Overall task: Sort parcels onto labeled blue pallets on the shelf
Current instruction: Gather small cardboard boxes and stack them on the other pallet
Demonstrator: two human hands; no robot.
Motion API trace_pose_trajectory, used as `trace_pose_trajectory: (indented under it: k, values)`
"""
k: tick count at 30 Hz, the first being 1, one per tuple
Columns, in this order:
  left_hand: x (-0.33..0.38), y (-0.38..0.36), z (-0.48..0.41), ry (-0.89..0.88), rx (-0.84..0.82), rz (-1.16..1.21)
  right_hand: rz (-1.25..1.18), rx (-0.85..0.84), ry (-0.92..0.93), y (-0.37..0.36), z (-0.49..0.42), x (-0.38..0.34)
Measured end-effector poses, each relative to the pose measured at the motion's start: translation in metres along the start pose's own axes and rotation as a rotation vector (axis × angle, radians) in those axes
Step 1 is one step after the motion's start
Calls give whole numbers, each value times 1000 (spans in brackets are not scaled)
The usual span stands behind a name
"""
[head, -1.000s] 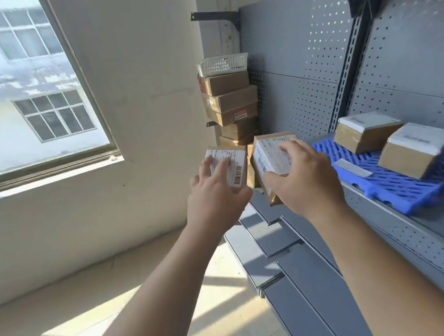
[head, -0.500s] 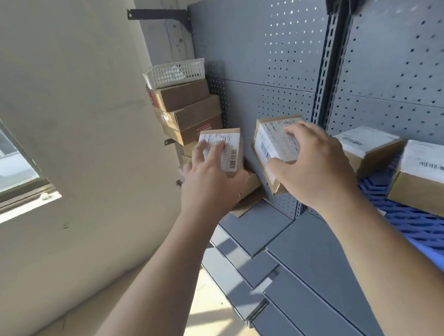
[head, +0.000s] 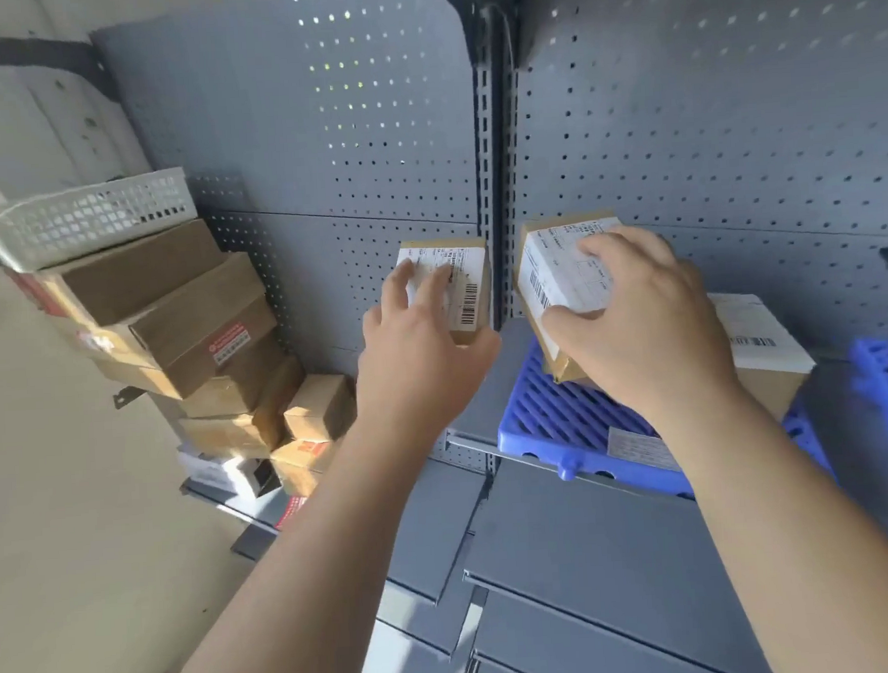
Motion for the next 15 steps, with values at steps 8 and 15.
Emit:
trace_pose_trajectory:
  k: [8, 15]
  values:
    - [67, -51, -30, -150, -59, 132, 114, 135, -111, 43, -25, 57]
    - [128, -85, -41, -215, -117, 137, 164, 128, -182, 72, -42, 116]
Point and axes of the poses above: each hand's wrist, its own z-axis away from the middle knuckle, its own y-axis out of the back of the hand, x = y × z, the point moved 8 cm from there along -z, towards the middle knuckle, and after that the axes turned 6 degrees about x, right-handed, at the moved point
